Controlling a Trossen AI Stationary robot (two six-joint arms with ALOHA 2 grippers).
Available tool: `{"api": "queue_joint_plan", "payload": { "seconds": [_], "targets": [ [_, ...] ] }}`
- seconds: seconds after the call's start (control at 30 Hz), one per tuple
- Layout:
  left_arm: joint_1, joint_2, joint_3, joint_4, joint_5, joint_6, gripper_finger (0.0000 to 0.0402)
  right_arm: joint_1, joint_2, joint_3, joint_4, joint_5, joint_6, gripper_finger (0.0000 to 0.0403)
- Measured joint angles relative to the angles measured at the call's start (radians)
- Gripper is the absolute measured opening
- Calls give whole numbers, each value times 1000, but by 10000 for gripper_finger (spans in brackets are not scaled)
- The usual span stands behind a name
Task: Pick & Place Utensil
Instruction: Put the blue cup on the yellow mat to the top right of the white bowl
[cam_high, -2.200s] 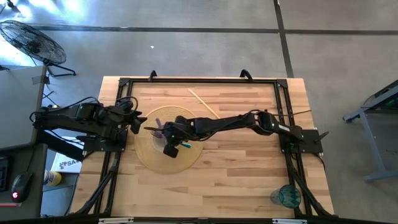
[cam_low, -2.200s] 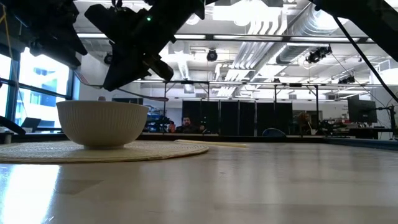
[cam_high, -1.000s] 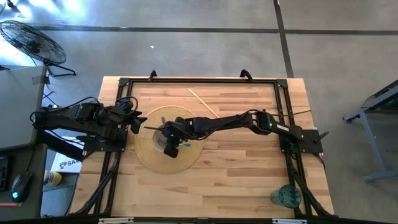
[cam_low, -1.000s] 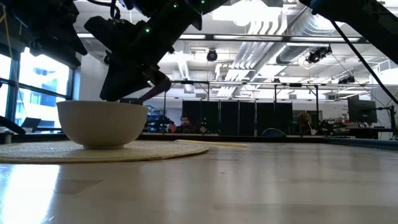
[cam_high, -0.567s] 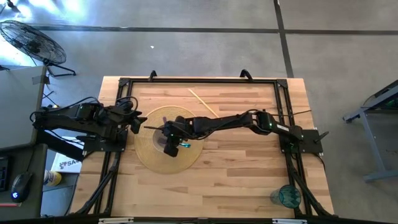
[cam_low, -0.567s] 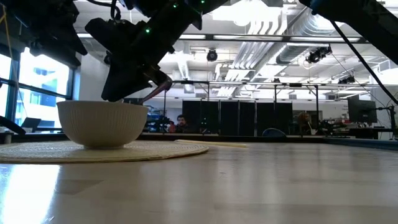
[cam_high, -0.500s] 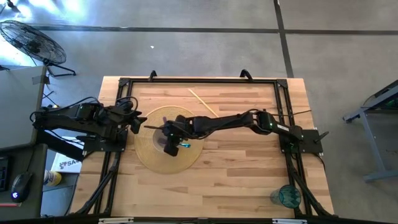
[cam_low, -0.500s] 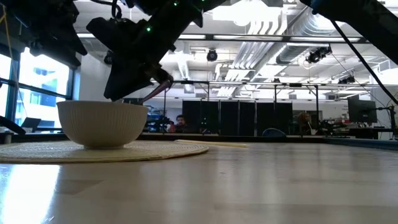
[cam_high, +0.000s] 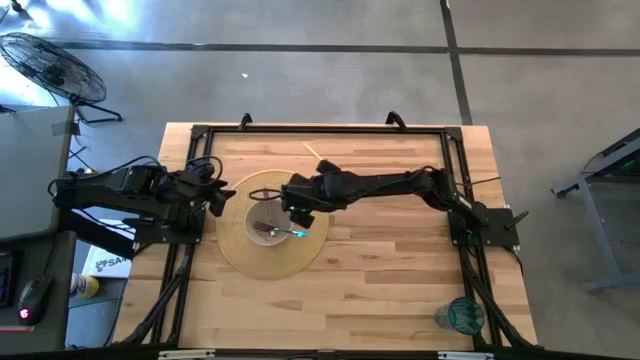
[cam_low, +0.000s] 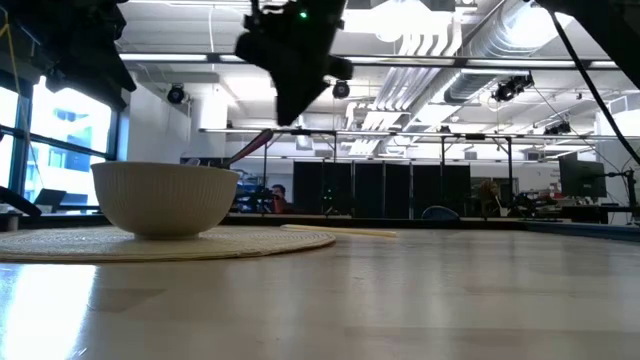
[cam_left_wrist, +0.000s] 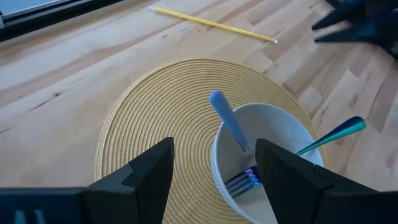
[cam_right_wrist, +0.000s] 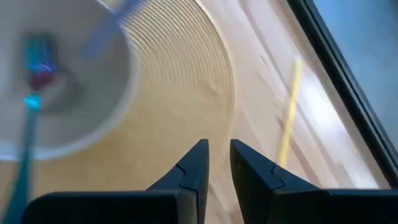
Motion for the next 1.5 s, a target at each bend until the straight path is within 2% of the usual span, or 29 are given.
{"api": "queue_joint_plan", "payload": {
  "seconds": [0.23,0.47,0.63,0.87,1.27,1.5],
  "targets": [
    [0,0,0,-7,2,0,223,-28,0,-1,-230,151,137,37],
    [0,0,0,-23,3,0,223,-49,-1,-3,-452,197,271,16],
    [0,0,1,-30,4,0,223,-46,-28,-44,-449,165,259,2],
    [0,0,1,-30,19,-9,223,-16,-134,-205,-450,86,323,2],
    [0,0,1,-30,18,-9,223,153,-402,-483,-395,-19,463,2],
    [0,0,1,-30,18,-8,223,251,-535,-587,-380,-91,567,7]
  ]
}}
